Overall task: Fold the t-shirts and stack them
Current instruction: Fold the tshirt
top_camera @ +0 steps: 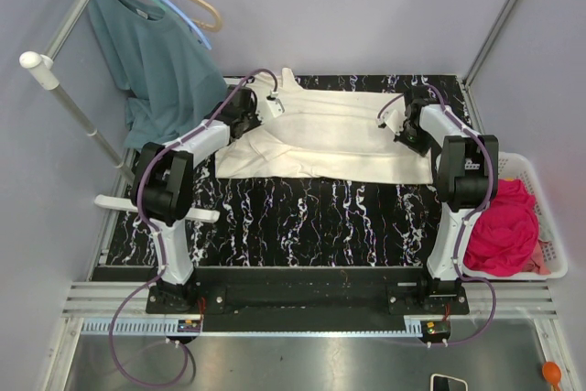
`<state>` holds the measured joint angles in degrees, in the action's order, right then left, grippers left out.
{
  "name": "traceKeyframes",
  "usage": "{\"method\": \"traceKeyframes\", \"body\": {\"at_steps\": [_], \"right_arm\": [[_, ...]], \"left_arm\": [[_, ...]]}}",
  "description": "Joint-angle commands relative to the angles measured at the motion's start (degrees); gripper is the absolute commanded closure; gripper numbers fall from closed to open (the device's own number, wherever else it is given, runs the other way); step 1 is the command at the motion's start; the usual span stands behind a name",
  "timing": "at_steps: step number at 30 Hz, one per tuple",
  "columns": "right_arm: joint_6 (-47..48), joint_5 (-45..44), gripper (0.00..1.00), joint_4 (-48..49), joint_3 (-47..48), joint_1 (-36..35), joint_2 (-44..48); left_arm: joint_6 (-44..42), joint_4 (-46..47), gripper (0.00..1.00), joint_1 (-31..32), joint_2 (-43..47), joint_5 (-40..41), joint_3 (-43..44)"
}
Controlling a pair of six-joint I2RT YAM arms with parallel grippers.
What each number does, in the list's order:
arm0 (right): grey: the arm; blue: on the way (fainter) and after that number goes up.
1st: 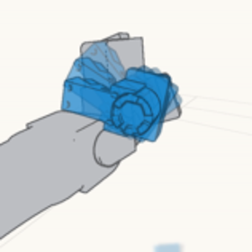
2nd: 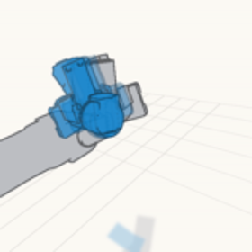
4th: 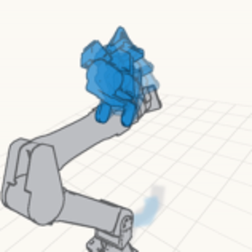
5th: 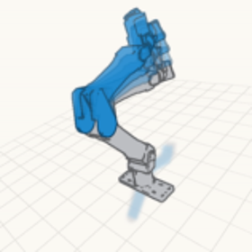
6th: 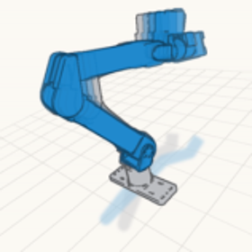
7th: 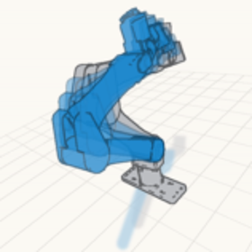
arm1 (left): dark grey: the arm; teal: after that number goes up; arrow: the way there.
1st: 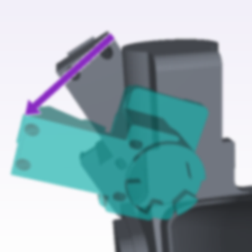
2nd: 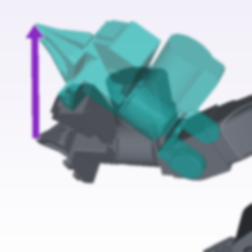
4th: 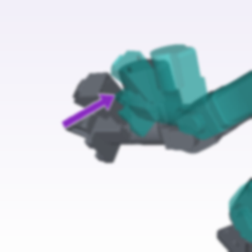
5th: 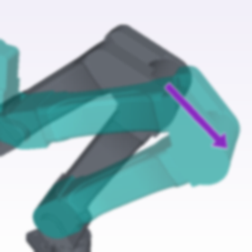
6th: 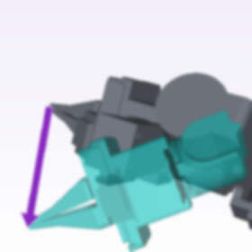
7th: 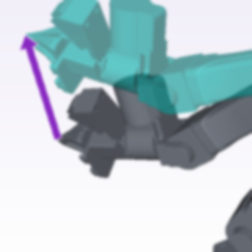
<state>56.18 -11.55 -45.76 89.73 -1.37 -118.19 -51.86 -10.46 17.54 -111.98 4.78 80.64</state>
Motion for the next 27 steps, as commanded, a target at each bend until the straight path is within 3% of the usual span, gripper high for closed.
{"method": "traceKeyframes", "body": {"at_steps": [1, 8, 15, 19, 23, 27], "right_arm": [[6.0, -2.2, 1.00, 0.6, 2.0, 0.6, -0.7], [5.6, -3.1, 0.97, 1.8, 1.7, 0.6, -1.2], [4.6, -4.6, 0.74, 3.7, 2.0, 0.6, -1.8], [3.9, -4.9, 0.55, 4.4, 2.0, 0.5, -1.5], [3.3, -5.2, 0.42, 5.1, 1.8, 0.5, -1.2], [3.1, -5.4, 0.36, 5.9, 0.5, 0.6, -0.5]], "left_arm": [[1.1, 4.4, 1.00, -0.5, -0.5, 1.6, 3.5], [1.2, 4.3, 1.00, -0.4, -1.8, 1.8, 5.3], [1.5, 4.4, 1.00, -0.5, -2.3, 1.6, 5.1], [1.5, 4.5, 1.00, -0.4, -2.4, 1.6, 5.0], [1.5, 4.4, 1.00, -0.4, -2.9, 1.6, 5.7], [2.0, 4.8, 1.00, -0.5, -4.3, 2.3, 7.0]]}}
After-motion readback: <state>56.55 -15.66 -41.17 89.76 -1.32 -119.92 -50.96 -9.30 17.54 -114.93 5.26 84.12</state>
